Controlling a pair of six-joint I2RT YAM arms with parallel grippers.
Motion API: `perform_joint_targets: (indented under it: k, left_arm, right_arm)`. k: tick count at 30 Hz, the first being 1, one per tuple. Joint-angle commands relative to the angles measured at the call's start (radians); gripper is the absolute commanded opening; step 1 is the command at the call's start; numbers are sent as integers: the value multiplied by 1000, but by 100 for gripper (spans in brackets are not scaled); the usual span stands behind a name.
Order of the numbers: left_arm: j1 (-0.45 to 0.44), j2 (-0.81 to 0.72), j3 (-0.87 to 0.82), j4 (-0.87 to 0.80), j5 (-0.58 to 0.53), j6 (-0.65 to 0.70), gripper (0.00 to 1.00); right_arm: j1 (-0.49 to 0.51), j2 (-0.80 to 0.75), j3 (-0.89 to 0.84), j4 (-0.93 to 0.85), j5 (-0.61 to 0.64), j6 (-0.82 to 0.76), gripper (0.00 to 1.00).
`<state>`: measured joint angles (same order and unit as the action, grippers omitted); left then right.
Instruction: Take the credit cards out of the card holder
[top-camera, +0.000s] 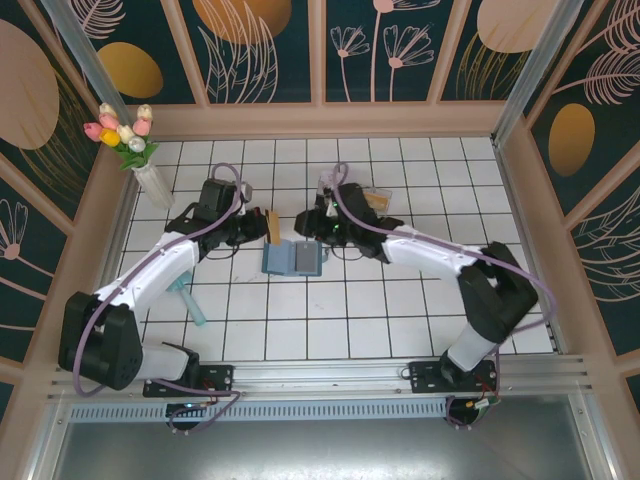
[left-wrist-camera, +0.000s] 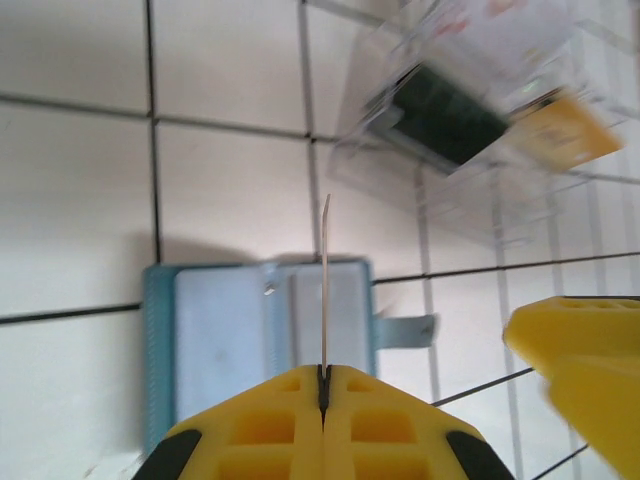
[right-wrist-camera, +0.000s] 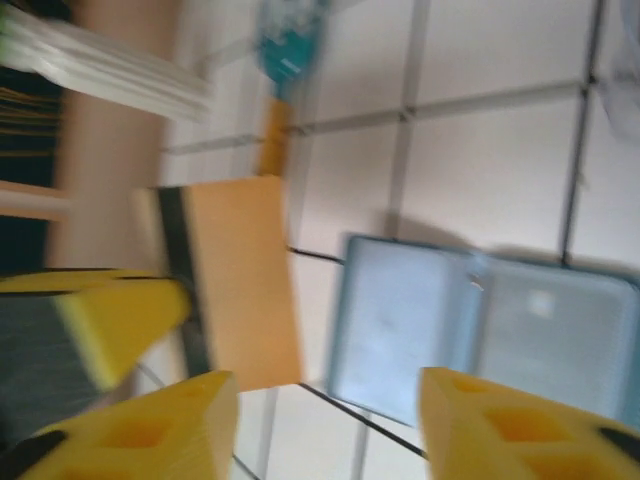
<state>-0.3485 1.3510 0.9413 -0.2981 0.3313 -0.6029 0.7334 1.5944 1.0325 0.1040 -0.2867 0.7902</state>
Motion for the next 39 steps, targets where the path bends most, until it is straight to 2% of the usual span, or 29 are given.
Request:
perform_joint_targets:
  k: [1,3,5,7,14,19,21,24,29,32,35,37,38,39]
  left_arm:
    - [6,-9,10,170,97,-115,0]
    - [6,2,0,299,151,-189,0]
    - [2,19,-4,420,196,-259,0]
    - [-9,32,0,500,223,-308,0]
    - [-51,63,-4,762,325,-500,0]
    - [-85,69,12,841,339,-572,0]
    - [-87,65,19,835,339,-576,0]
    - [-87,61,16,829,332,-578,0]
    - [-87,65,10,849,335,-603,0]
    - [-87,60,11,822,320,-589,0]
    - [-87,56,17,772,299,-569,0]
    - [-86,52,25,708,277,-539,0]
    - [-87,51,25,673,262,-524,2]
    - [-87,49,25,628,241,-505,11]
  right_arm:
    - [-70,-92,-81,181,-86,22,61]
    - [-109,-126,-107,214,-116,9,67]
    - [-147,-153,-125,241,-148,7,78]
    - [-174,-166,-147,302,-198,18,82]
    - [-237,-99,-150,553,-389,226,80]
    - [-239,-53,-131,697,-437,337,69]
    - [-241,-54,-132,730,-442,355,61]
    - [-242,-62,-135,753,-443,363,43]
    - [-243,-61,-135,791,-456,395,29]
    - [-245,-59,-136,794,-452,397,23]
    - [-249,-65,-144,787,-443,391,13]
    - [-253,-75,-152,763,-428,360,0]
    - [-254,-81,-153,748,-422,334,0]
    - [-254,-91,-151,710,-413,298,0]
